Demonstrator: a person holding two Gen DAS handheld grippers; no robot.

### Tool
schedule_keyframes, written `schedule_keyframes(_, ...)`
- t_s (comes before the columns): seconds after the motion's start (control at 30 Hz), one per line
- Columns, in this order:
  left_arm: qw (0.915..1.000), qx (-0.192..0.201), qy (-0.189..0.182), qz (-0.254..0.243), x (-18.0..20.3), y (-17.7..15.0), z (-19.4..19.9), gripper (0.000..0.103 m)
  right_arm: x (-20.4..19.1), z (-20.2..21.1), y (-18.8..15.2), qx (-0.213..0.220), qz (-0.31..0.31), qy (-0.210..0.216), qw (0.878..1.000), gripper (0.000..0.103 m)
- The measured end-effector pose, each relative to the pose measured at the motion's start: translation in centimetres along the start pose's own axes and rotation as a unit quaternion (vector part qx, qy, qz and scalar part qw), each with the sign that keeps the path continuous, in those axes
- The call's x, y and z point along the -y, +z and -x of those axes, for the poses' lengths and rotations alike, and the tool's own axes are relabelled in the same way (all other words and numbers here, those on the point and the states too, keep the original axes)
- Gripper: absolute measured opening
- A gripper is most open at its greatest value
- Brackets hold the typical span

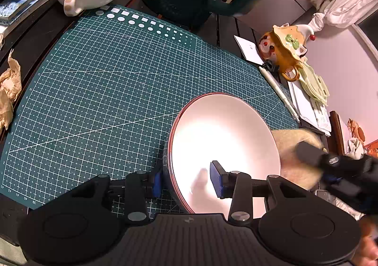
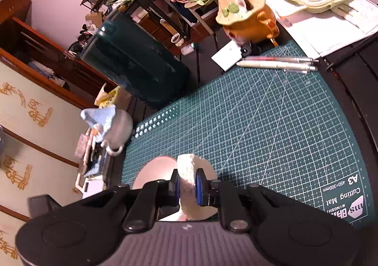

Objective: Clean bowl
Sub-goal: 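Hold the bowl with the left tool while the right tool rubs the sponge on its outer side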

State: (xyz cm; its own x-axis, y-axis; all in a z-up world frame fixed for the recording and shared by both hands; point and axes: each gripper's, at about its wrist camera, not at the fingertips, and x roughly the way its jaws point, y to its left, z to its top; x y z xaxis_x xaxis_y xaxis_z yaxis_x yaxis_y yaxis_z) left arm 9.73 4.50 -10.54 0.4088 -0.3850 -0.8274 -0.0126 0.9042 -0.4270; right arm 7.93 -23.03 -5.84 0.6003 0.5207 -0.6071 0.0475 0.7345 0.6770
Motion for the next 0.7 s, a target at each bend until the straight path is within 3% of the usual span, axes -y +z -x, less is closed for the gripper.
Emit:
schedule_keyframes(0.1,1.0000,0.000,0.001,-0.002,0.1,0.0,0.1,0.039,-0.3,1.1,0.4,0.020,0.005,0.013,1.000,0.012)
schedule_keyframes(0.27,1.0000,-0.001,0.000,-0.002,0.0,0.1,0.0,0.039,0.0,-1.1,-0.5,-0.015,0.011,-0.020,1.000,0.012)
schedule_keyframes(0.4,1.0000,-0.001,0.001,-0.003,0.0,0.1,0.0,0.040,-0.4,1.2,0.4,0.019,0.006,0.014,1.000,0.012)
schedule_keyframes(0.63,1.0000,-0.001,0.001,-0.004,0.0,0.1,0.0,0.040,0.6,-1.8,-0.6,-0.027,0.000,-0.023,0.999,0.012)
schedule_keyframes(0.7,1.0000,-0.001,0.000,-0.003,0.0,0.1,0.0,0.039,0.2,-0.5,-0.2,-0.010,-0.002,-0.003,1.000,0.012)
